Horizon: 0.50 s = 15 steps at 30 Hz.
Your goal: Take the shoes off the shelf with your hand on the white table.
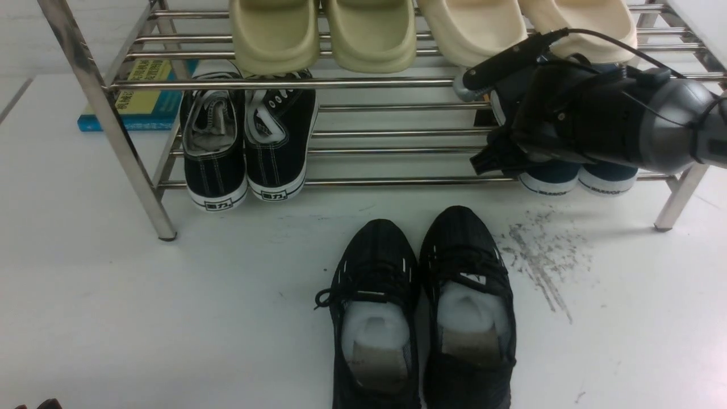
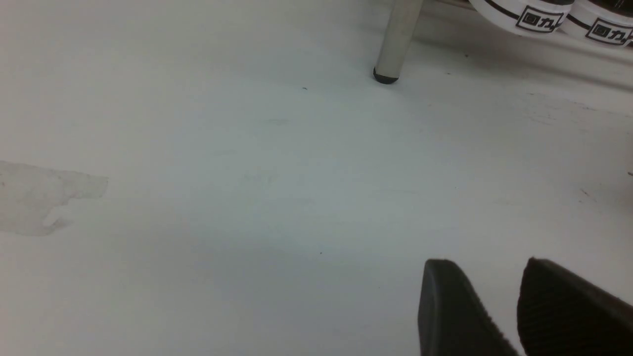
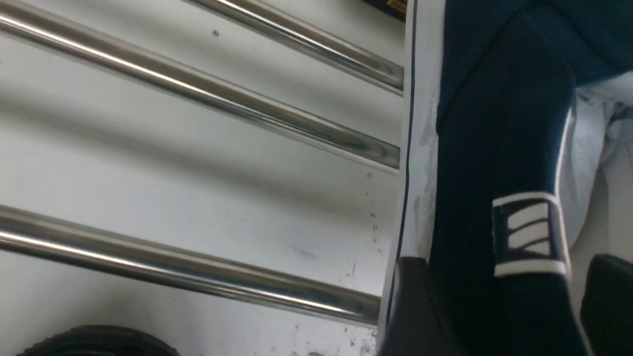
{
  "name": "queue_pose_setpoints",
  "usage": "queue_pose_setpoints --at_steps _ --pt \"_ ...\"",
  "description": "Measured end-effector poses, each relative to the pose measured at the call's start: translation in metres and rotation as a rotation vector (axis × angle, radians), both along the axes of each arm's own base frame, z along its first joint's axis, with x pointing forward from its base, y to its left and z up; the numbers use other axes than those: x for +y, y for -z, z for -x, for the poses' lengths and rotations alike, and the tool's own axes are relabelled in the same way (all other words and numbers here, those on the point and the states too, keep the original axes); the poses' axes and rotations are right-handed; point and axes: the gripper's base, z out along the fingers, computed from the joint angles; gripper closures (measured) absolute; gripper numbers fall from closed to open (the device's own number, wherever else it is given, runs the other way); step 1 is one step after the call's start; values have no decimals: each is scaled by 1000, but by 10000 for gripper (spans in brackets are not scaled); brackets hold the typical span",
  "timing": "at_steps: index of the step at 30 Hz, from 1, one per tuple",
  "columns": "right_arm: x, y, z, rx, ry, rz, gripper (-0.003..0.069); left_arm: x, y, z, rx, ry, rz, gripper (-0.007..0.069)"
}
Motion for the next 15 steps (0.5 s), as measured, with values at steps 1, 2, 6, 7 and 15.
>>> queue_pose_setpoints --at_steps 1,2,6,7,15 --pt "-1 0 0 1 4 9 291 0 0 0 0 0 0 382" --pt "-1 0 0 3 7 12 323 0 0 0 0 0 0 382" --pt "-1 -1 2 9 14 11 535 0 0 0 0 0 0 382" --pt "0 -1 3 9 13 11 575 0 0 0 0 0 0 382" --pt "1 -14 16 37 60 -8 603 0 0 0 0 0 0 382"
